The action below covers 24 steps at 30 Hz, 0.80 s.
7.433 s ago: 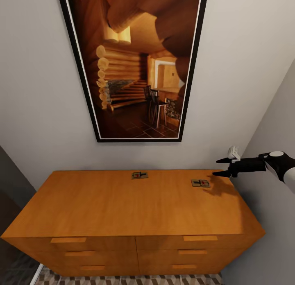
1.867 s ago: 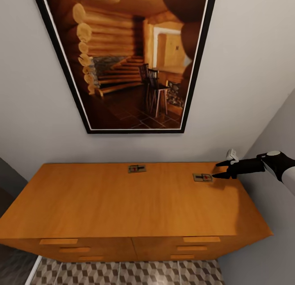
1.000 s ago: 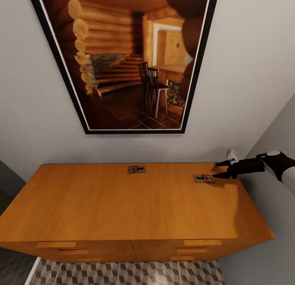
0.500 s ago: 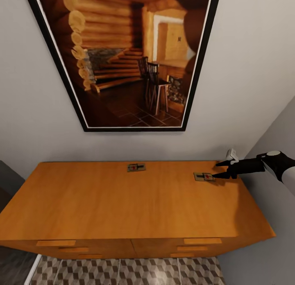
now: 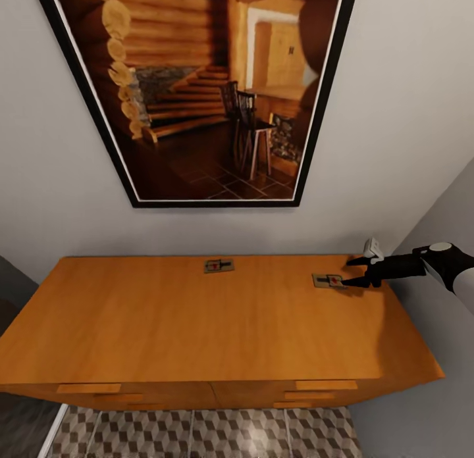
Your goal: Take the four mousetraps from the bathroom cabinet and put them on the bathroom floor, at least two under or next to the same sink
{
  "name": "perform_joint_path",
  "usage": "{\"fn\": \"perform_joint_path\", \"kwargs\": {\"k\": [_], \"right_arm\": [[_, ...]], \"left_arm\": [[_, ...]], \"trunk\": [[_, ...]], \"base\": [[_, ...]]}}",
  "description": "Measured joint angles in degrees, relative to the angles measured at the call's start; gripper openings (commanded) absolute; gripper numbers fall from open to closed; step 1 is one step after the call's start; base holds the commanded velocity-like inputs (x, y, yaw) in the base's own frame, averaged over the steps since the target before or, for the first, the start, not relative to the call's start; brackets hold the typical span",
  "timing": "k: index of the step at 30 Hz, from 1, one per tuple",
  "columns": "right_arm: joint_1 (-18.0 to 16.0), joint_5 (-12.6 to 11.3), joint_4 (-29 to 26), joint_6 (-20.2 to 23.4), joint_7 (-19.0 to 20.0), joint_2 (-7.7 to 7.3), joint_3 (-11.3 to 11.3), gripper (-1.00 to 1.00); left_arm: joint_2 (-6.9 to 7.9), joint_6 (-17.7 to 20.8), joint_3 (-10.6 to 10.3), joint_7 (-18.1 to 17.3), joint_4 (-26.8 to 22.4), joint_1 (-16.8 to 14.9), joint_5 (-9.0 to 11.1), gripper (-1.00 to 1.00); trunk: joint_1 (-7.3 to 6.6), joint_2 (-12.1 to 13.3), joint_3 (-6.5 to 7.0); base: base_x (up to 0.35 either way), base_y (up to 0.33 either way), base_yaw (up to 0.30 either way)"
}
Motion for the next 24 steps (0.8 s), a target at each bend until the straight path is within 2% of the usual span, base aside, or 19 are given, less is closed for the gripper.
{"fn": "perform_joint_path", "kwargs": {"k": [9,16,18,24], "right_arm": [[0.0,0.4,0.06,-5.89,-0.04,-0.01,0.22,1.0],[-0.01,5.23,0.12,-9.81,-0.11,-0.01,0.84,1.0],[-0.01,7.4,0.12,-10.84,-0.16,0.03,0.84,1.0],[-0.01,9.53,0.13,-11.97,-0.18,0.12,0.83,1.0]], "left_arm": [[-0.16,-0.03,-0.01,0.0,0.0,0.0,-0.07,1.0],[-0.59,-0.04,0.0,-0.01,0.0,0.0,-0.08,1.0],[-0.67,-0.04,0.0,-0.01,0.0,0.0,-0.08,1.0],[-0.76,-0.04,0.0,-0.01,-0.01,0.0,-0.08,1.0]], "trunk": [[0.0,0.0,-0.82],[0.0,0.0,-1.4],[0.0,0.0,-1.54],[0.0,0.0,-1.92]], "base": [[0.0,0.0,0.0],[0.0,0.0,0.0],[0.0,0.0,0.0],[0.0,0.0,0.0]]}}
